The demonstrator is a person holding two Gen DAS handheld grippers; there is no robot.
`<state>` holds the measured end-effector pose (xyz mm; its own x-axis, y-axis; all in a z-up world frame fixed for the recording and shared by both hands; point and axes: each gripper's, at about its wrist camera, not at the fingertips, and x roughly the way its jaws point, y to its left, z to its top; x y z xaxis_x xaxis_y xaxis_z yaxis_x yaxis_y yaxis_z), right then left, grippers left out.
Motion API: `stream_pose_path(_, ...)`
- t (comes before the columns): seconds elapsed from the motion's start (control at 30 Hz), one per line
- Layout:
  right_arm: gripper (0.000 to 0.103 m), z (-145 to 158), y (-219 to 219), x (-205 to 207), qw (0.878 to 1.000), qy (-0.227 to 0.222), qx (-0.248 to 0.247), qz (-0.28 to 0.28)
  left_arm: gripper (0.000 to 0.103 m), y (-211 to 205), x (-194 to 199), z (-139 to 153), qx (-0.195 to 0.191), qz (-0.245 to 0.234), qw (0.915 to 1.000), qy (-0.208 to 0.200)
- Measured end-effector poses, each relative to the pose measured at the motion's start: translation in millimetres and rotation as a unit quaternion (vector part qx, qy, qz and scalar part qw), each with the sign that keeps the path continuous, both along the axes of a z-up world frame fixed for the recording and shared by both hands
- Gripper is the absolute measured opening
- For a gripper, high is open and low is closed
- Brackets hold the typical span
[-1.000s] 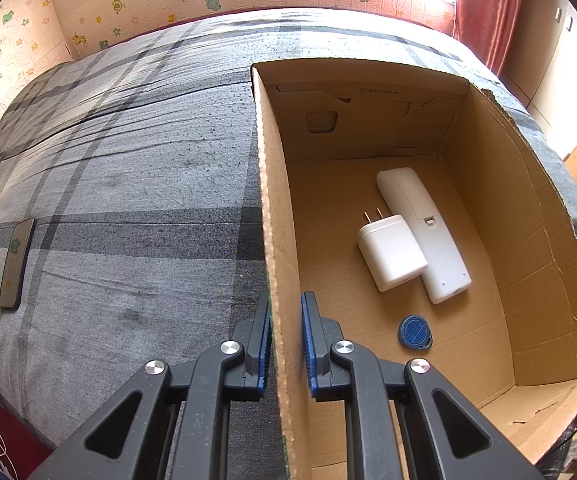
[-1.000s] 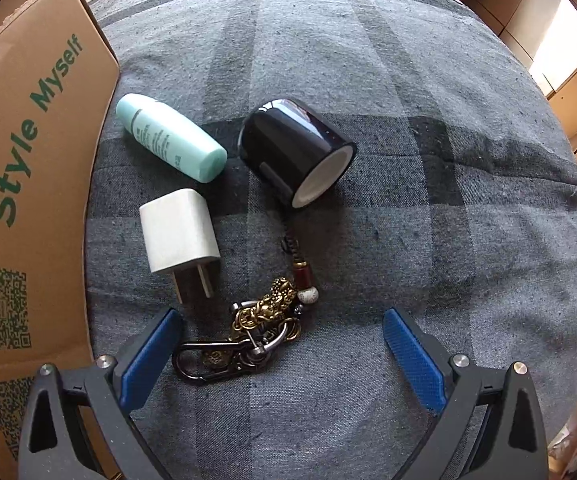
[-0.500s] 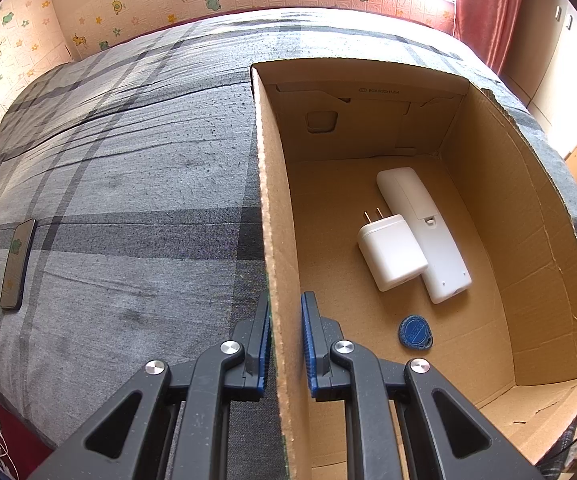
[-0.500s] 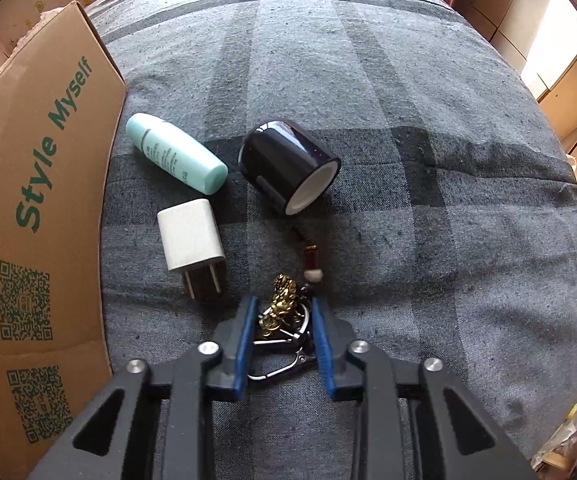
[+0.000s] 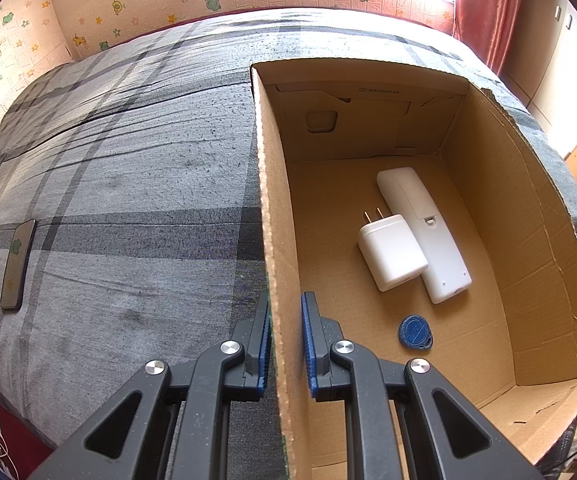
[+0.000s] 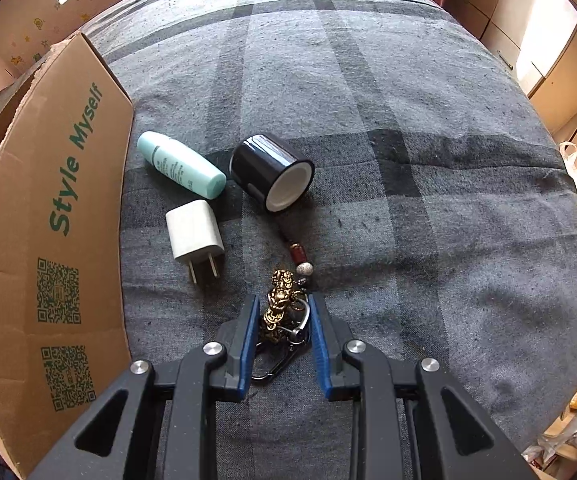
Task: Organize rigid objects
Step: 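Close the right gripper on the gold keychain, then lift the gold keychain with the right gripper and carry it over the box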
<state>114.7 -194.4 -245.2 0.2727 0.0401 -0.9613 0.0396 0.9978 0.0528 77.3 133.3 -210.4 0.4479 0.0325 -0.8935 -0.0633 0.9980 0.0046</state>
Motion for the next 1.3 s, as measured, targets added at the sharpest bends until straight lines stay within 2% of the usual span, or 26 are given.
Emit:
stream_pose_path(0.47, 0.026, 49.3, 2.6, -6.5, 0.999, -0.044, -0.006, 0.030, 0.015, -0.9, 0.2, -0.1, 0.001, 0.000, 1.0000, 0.000)
stream_pose_path(0.63, 0.026, 55.5, 16.3, -17.6, 0.997, -0.067, -0.012, 0.045, 0.015, -0.8, -0.3, -0.2, 0.000, 0.000, 1.0000, 0.000)
stream_pose_path(1.3, 0.026, 127.7, 47.8, -22.6, 0.987, -0.124, -0.026, 0.095, 0.015, -0.7, -0.1, -0.7, 0.000, 0.000, 1.0000, 0.000)
